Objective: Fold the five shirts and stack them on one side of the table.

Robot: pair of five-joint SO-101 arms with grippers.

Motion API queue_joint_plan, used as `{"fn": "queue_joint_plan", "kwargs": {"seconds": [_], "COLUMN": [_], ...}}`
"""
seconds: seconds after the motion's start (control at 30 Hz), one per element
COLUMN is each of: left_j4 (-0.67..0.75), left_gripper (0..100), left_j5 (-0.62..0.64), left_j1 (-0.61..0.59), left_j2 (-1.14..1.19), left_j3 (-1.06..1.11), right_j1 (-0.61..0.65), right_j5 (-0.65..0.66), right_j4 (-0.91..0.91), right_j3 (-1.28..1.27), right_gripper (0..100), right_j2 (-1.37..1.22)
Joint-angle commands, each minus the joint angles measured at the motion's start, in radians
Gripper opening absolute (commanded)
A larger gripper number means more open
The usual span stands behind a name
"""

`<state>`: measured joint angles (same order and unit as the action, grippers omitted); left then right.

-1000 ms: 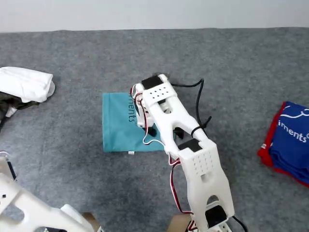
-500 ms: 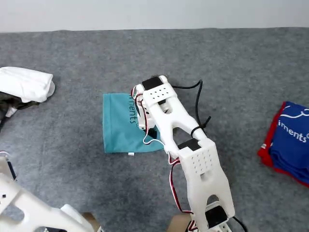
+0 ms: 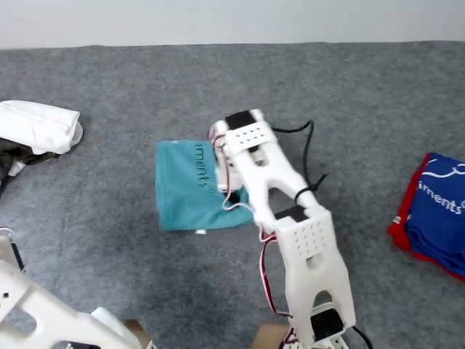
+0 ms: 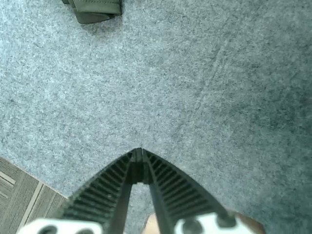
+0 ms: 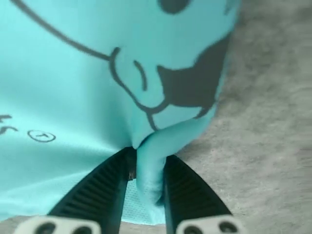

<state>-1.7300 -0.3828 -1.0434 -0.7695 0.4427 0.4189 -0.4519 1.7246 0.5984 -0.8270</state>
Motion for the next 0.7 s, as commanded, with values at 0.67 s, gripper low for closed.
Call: {"fn": "queue_joint_plan", "kwargs": {"seconds": [0.67], "left_j4": [0.008], "left_gripper": [0], "left_j5": [-0.008], "left_j1": [0.005], "left_j2": [-0.02], "left_j3": [-0.01], "right_j1": [-0.501], "right_j5": [1.062], "right_j4": [-0.232], "right_j3": [0.037], "right_gripper": [0.9], "right_j2": [0.18]}}
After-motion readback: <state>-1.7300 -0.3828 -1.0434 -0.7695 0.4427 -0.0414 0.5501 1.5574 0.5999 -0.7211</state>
